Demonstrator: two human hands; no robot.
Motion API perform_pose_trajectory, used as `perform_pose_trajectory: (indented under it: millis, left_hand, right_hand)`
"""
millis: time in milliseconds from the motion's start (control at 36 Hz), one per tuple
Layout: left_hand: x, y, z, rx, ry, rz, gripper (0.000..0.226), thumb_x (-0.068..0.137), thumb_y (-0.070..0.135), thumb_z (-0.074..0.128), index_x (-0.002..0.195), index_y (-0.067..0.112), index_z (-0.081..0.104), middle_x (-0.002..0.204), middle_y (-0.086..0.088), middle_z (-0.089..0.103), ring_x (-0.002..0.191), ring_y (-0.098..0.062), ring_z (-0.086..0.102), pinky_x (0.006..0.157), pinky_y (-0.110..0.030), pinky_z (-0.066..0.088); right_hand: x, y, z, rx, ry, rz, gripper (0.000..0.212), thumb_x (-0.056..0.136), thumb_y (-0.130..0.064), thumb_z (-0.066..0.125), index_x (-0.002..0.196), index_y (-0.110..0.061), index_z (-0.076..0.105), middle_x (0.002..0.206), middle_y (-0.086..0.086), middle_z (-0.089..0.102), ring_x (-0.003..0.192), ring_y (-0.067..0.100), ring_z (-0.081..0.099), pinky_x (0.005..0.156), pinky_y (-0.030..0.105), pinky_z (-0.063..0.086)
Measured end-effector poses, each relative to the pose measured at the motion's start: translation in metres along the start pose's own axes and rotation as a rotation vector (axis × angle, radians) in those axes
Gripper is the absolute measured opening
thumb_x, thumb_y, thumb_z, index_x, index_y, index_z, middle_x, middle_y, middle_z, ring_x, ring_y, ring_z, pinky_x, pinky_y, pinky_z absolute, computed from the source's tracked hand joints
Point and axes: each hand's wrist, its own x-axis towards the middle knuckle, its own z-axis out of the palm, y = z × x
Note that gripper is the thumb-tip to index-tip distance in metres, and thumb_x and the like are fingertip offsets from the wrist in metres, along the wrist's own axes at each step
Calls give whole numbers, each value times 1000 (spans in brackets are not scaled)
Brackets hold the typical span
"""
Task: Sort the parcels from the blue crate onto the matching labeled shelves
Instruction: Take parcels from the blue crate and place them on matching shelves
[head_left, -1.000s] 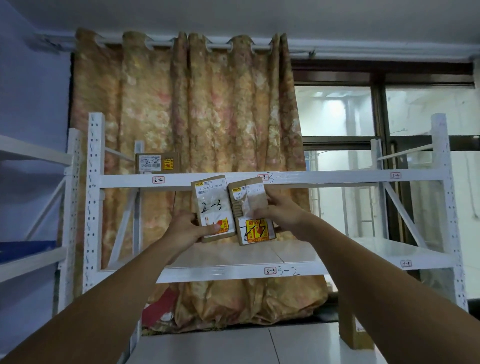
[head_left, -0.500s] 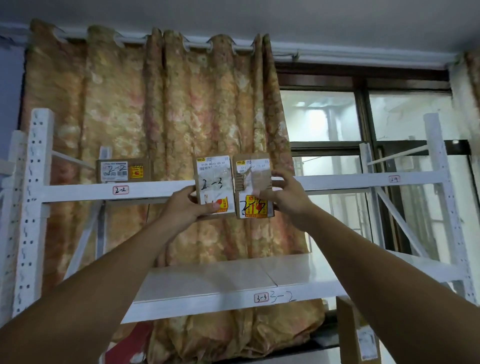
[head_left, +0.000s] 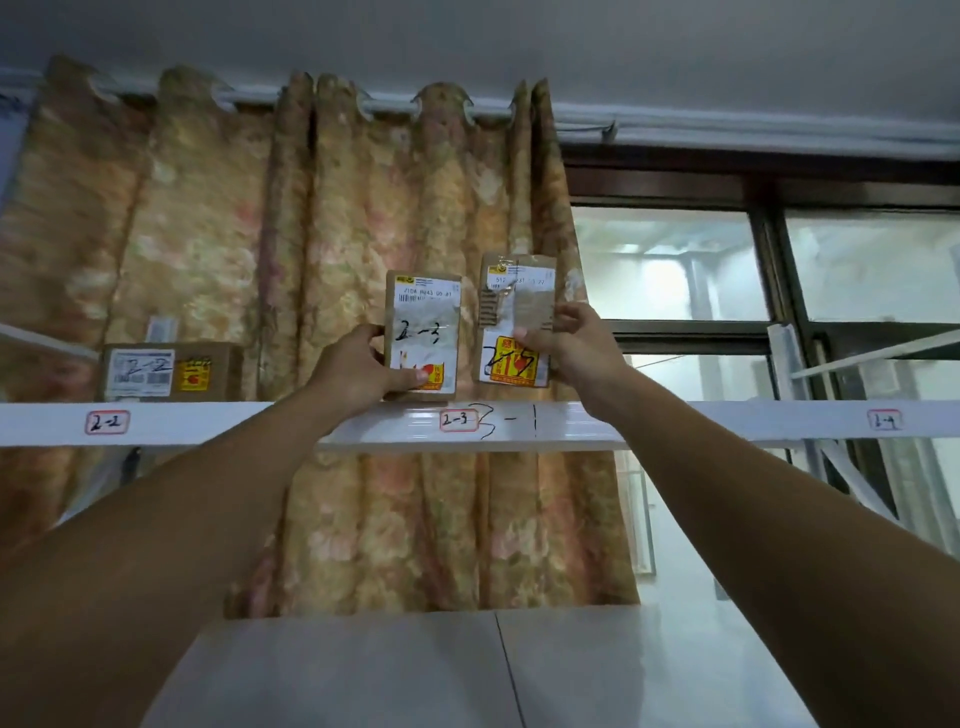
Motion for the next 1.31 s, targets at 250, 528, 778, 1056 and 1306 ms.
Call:
perform_pose_trajectory:
  millis: [250, 528, 778, 1056, 1306]
  left_hand:
    - [58, -22, 21, 214, -137, -70, 50, 75, 40, 90, 109, 19, 60, 101, 2, 71, 95, -21, 68, 72, -31, 50]
    - [93, -41, 22, 323, -344, -140, 30, 83, 37, 84, 100, 14, 73, 94, -5, 76, 76, -17, 67, 64, -25, 51]
    - [123, -59, 22, 421, -410, -211, 44, 81, 42, 85, 112, 14, 68, 103, -7, 76, 82, -20, 70, 78, -36, 56]
    - [143, -67, 39, 431, -444, -276, 49, 80, 38, 86, 117, 15, 65, 110, -8, 73, 96, -25, 72, 85, -40, 57]
    - [154, -78, 55, 383, -475, -227, 52, 83, 37, 84, 125, 19, 60, 115, -6, 70, 92, -23, 67, 79, -37, 55]
  right_hand:
    - [59, 42, -16, -62, -40, 113, 76, 73, -5, 91, 131, -9, 41, 116, 17, 72, 94, 33, 77, 87, 57, 61]
    - [92, 48, -6, -480, -237, 272, 31, 95, -14, 71, 124, -7, 61, 106, 13, 76, 93, 29, 75, 89, 53, 61]
    - [112, 54, 13, -699, -280, 358, 27, 102, -19, 61, 126, -7, 59, 117, 16, 72, 107, 35, 71, 96, 53, 57]
    - [132, 70, 17, -802, -235, 403, 35, 101, -21, 64, 131, -4, 56, 127, 14, 65, 109, 35, 67, 104, 55, 51]
    - [140, 83, 7, -771, -177, 397, 29, 99, -21, 66, 124, -8, 58, 121, 13, 69, 101, 30, 69, 98, 47, 52]
